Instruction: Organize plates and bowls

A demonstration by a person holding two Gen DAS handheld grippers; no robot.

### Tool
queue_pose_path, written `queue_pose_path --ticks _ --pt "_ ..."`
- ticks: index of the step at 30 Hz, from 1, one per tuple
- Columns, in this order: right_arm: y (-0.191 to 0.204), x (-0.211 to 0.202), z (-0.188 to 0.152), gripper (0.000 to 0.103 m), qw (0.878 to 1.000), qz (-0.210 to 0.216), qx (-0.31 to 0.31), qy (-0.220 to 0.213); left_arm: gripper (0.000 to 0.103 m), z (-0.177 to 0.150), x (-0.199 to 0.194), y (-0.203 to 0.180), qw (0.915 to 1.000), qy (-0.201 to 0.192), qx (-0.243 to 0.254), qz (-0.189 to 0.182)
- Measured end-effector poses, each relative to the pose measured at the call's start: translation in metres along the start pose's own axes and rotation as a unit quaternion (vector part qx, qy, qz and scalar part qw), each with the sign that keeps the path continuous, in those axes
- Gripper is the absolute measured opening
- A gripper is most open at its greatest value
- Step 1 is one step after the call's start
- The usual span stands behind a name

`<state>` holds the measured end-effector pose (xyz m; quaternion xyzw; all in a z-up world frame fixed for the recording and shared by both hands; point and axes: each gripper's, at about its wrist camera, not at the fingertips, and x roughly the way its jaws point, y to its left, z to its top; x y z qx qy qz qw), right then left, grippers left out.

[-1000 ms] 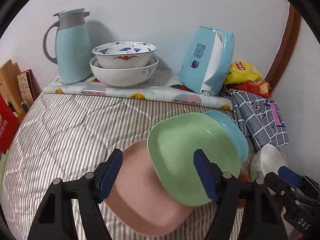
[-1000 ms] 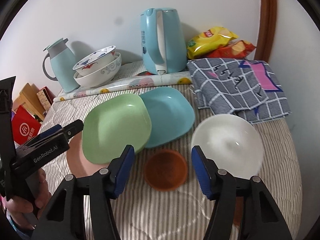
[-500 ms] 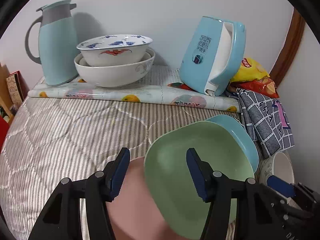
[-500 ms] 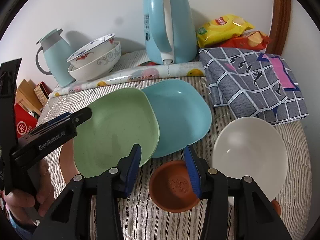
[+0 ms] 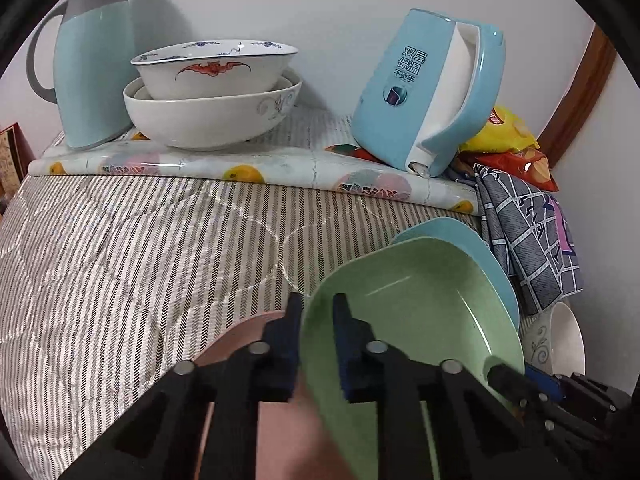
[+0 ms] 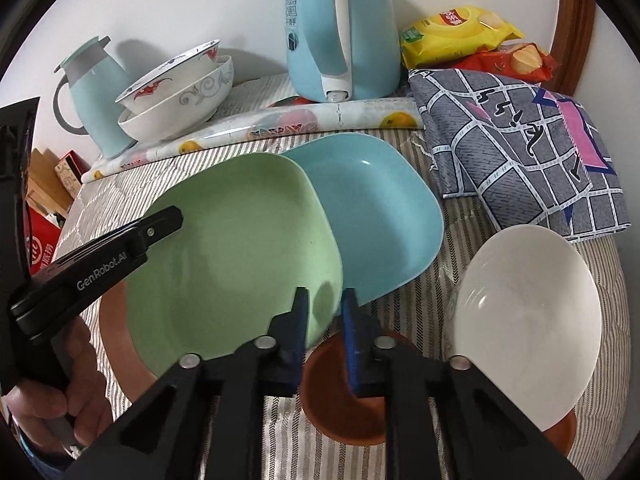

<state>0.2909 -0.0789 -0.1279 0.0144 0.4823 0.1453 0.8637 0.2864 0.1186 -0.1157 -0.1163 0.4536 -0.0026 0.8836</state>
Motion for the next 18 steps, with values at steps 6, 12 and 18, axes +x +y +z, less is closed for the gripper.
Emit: queue_pose_path --ticks 6,12,18 --pt "0.0 -0.002 0.0 0.011 1.0 -0.012 -0.001 -0.017 0.009 -0.004 -0.01 0.004 1.0 -0.006 -0.001 -0.003" --pt "0.006 -0.018 -0.002 0.01 0.999 -0.016 -0.007 -0.034 0.009 -0.007 -0.028 0.004 0.9999 -0.017 -0.003 -0.003" --pt "0.01 -0.037 -0.008 0.01 0.999 -0.012 -0.011 -0.05 0.009 -0.012 -0.05 0.007 0.9995 -0.027 -0.014 -0.003"
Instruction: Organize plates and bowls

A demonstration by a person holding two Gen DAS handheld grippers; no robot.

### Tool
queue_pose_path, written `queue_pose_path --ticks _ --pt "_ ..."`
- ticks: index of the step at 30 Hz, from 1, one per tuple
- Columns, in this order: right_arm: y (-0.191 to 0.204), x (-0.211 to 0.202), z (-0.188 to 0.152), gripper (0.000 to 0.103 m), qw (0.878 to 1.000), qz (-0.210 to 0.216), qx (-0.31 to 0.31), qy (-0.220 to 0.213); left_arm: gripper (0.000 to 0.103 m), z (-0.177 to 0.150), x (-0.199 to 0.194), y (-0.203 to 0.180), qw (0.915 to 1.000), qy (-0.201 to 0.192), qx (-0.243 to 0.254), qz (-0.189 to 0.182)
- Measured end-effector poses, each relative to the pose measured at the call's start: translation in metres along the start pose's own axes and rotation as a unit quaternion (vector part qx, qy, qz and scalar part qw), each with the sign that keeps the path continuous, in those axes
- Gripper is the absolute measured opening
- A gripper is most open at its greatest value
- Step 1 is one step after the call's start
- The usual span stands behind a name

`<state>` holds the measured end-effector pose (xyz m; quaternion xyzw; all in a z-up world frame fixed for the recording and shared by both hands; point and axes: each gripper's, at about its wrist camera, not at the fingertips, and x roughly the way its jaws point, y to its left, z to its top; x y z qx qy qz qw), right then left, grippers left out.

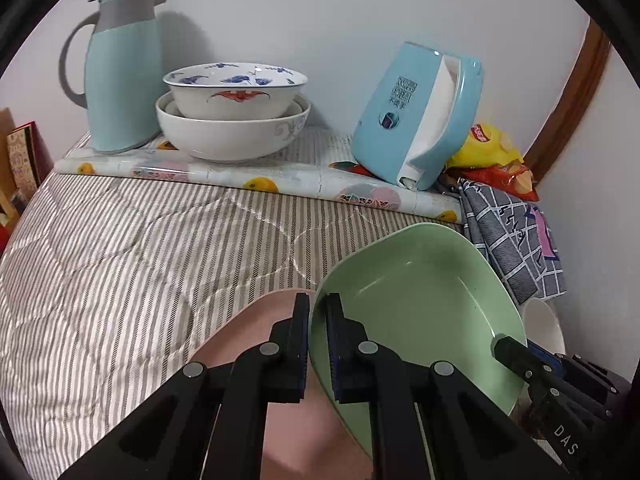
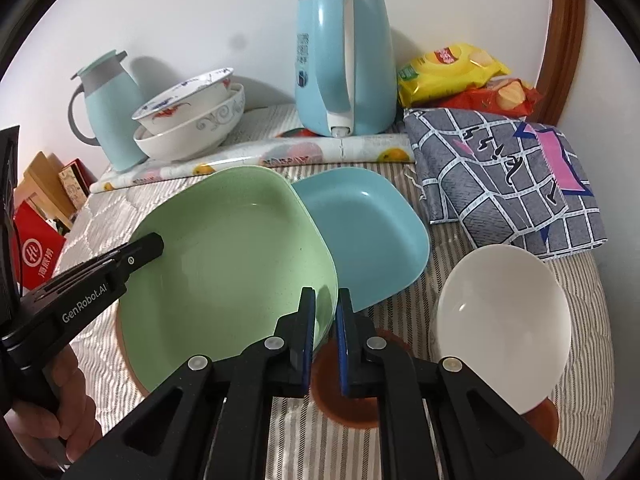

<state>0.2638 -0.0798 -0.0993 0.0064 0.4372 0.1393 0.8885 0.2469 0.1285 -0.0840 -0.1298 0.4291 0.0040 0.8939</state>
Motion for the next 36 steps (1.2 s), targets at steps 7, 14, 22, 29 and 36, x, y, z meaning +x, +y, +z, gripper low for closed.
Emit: queue_pose_path --ticks 7,14,22,29,36 --pt "0.01 -0.018 -0.007 0.009 1.0 0.009 -0.004 -0.013 0.009 -0.006 -0.023 0.008 0.9999 -0.012 -0.003 0.006" --pt "0.026 -0.021 -0.011 0.008 1.0 0.019 -0.018 -0.015 0.009 -0.015 -0.034 0.026 0.9996 -0.012 -0.02 0.019" --pt "0.046 -0.005 -0.015 0.008 0.999 0.031 -0.04 0.0 0.009 -0.025 -0.032 0.051 0.9984 0.0 -0.042 0.037" --pt "0.054 0.017 -0.018 0.008 0.998 0.034 -0.052 0.02 0.009 -0.033 -0.022 0.061 0.9976 0.011 -0.052 0.045" --pt "0.055 0.036 -0.019 0.008 0.997 0.034 -0.056 0.036 0.009 -0.042 -0.008 0.066 0.9968 0.027 -0.056 0.049"
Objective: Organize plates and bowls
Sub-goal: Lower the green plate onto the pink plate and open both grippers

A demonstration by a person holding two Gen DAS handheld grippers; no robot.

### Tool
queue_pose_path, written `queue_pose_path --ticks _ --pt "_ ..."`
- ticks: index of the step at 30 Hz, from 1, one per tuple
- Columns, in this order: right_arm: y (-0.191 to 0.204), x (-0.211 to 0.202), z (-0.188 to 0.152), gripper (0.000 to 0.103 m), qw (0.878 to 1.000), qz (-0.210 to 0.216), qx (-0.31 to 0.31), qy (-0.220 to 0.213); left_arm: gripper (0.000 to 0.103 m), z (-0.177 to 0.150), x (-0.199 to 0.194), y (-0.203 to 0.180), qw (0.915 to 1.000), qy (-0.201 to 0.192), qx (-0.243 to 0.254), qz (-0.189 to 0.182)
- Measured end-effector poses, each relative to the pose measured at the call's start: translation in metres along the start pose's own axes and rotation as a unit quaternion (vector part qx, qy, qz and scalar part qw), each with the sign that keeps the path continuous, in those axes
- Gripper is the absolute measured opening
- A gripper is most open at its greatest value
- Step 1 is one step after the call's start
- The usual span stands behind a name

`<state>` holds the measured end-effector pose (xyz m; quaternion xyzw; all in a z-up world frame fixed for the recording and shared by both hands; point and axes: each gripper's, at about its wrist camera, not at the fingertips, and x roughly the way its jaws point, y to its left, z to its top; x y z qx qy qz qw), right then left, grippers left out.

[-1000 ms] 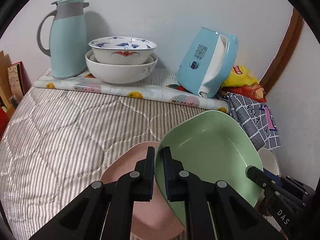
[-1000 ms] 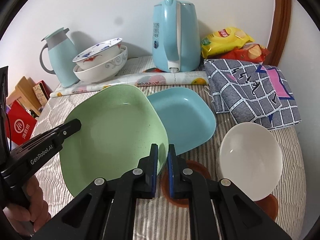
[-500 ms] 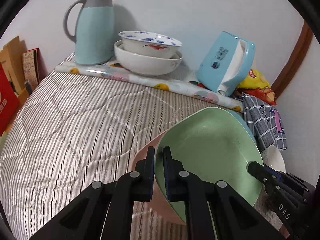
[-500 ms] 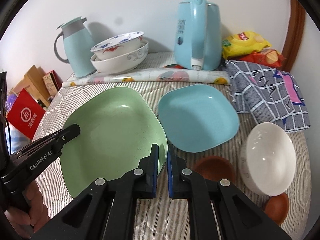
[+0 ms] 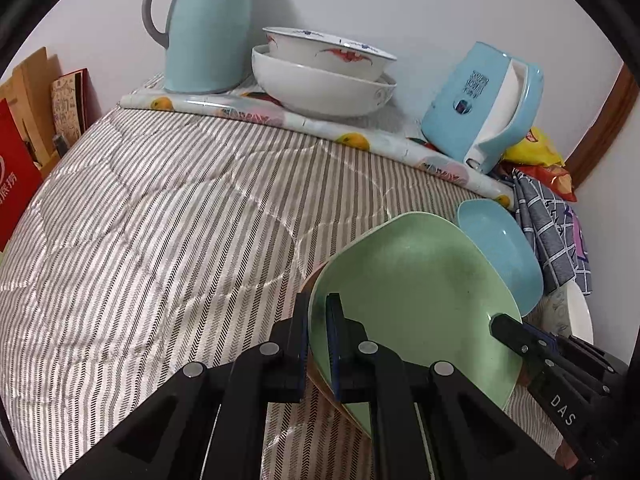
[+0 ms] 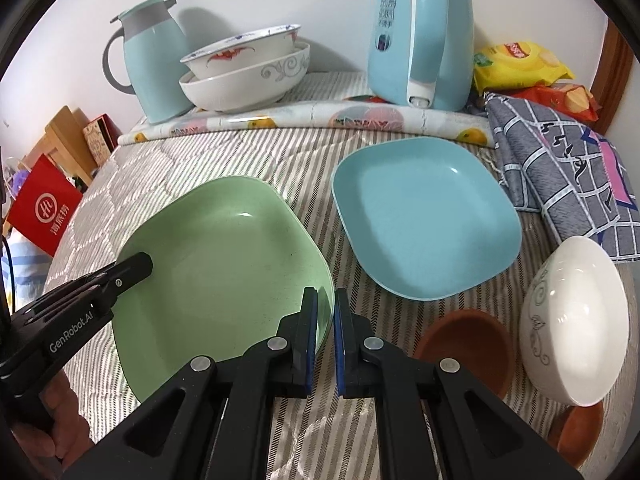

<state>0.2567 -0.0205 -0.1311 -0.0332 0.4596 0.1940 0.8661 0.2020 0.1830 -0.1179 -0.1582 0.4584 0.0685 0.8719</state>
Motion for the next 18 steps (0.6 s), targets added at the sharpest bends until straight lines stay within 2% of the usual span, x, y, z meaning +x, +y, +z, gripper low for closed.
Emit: queue_pose_path --ticks 11,12,14,16,18 --pt "-0.001 0.014 0.003 0.011 1.0 0.001 -0.008 0.009 0.011 0.002 0.003 -0.001 1.0 0.003 0.003 -0.002" --pt "0.0 0.013 0.002 0.013 1.0 0.001 -0.009 0.009 0.012 0.002 0.002 -0.001 1.0 0.004 0.003 -0.002" --pt "-0.001 0.012 0.002 0.028 1.0 0.005 -0.006 0.009 0.02 0.002 0.001 -0.002 0.9999 0.008 0.006 -0.007" --pt "-0.002 0.008 0.001 0.037 1.0 0.005 -0.006 0.005 0.027 0.002 -0.001 -0.005 0.9998 0.013 0.01 -0.012" --pt "-0.003 0.003 -0.001 0.039 1.0 0.004 -0.007 0.0 0.035 0.001 -0.005 -0.009 0.9998 0.011 0.016 -0.004"
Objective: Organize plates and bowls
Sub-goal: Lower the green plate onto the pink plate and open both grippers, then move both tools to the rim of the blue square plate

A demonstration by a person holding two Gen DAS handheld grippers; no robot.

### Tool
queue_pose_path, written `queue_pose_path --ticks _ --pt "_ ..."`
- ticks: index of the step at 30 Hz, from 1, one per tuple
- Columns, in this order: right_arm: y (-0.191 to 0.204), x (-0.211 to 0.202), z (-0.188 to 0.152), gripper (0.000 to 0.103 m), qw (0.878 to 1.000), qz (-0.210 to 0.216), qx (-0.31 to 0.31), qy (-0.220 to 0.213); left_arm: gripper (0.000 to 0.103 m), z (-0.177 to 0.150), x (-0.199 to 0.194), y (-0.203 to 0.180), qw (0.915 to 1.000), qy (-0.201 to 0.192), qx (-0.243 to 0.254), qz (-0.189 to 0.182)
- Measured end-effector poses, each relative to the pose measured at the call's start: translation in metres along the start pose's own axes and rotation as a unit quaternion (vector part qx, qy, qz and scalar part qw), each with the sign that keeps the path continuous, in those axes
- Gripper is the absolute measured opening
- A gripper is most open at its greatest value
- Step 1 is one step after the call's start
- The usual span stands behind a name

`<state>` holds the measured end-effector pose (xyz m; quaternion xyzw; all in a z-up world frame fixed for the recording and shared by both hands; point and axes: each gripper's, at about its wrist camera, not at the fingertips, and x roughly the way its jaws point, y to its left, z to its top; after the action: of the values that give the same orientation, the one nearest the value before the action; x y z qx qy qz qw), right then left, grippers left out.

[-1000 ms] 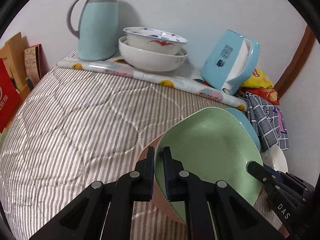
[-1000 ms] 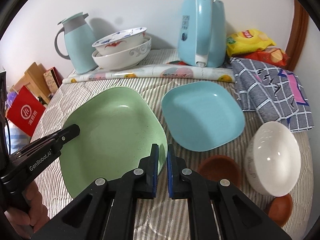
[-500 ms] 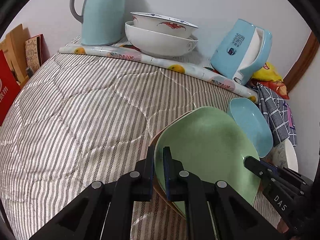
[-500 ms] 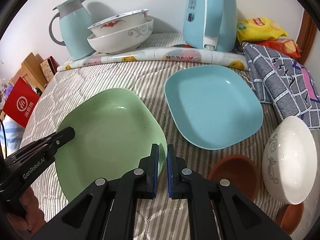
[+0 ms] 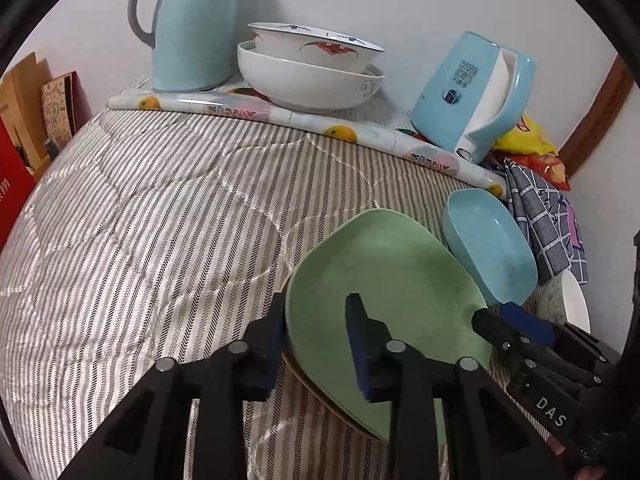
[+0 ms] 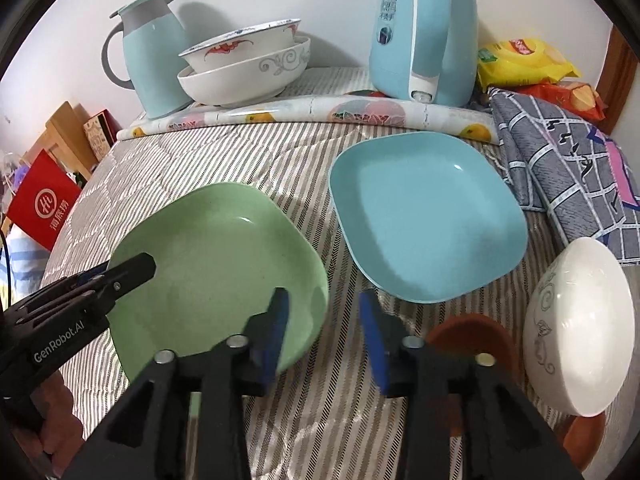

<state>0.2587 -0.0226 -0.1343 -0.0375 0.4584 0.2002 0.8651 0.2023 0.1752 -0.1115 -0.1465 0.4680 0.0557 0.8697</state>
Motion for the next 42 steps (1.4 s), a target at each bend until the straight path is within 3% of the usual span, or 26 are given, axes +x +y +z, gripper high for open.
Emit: queue_pose_path --ticks 2,3,6,7,14,20,26,31,34,42 --pt "-0.003 -0.005 -0.003 0.04 1.0 0.0 0.002 -0.002 0.052 0.0 -0.005 -0.003 0.9999 -0.006 0.009 0.01" --pt "-0.004 -0.008 -0.004 0.04 1.0 0.0 0.004 -0.001 0.053 0.0 -0.008 -0.004 0.9998 -0.011 0.011 0.012" --pt "-0.009 -0.017 -0.008 0.044 1.0 -0.002 0.008 -0.006 0.053 0.001 -0.017 -0.007 0.9998 -0.016 0.012 0.01" --pt "-0.011 -0.021 -0.009 0.051 1.0 -0.005 0.01 -0.007 0.053 0.001 -0.019 -0.008 0.9997 -0.018 0.013 0.011" --pt "-0.037 -0.059 -0.019 0.07 0.998 -0.036 0.027 -0.031 0.053 0.002 -0.036 -0.024 0.9993 -0.034 0.012 0.014" --pt "-0.065 -0.093 -0.022 0.072 0.996 -0.055 0.038 -0.054 0.053 0.0 -0.047 -0.051 0.9986 -0.048 0.021 0.001" --pt "-0.092 -0.111 -0.026 0.073 0.995 -0.063 0.059 -0.056 0.052 0.003 -0.047 -0.075 0.9991 -0.03 0.027 -0.014" --pt "-0.1 -0.122 -0.029 0.092 0.991 -0.092 0.059 -0.075 0.052 0.007 -0.047 -0.089 0.9988 -0.027 0.037 -0.016" --pt "-0.107 -0.128 -0.029 0.093 0.987 -0.11 0.063 -0.095 0.052 0.011 -0.047 -0.092 0.9988 -0.026 0.038 -0.019" --pt "-0.118 -0.119 -0.025 0.093 0.99 -0.083 0.071 -0.091 0.053 0.022 -0.041 -0.097 0.9987 -0.031 0.04 0.003"
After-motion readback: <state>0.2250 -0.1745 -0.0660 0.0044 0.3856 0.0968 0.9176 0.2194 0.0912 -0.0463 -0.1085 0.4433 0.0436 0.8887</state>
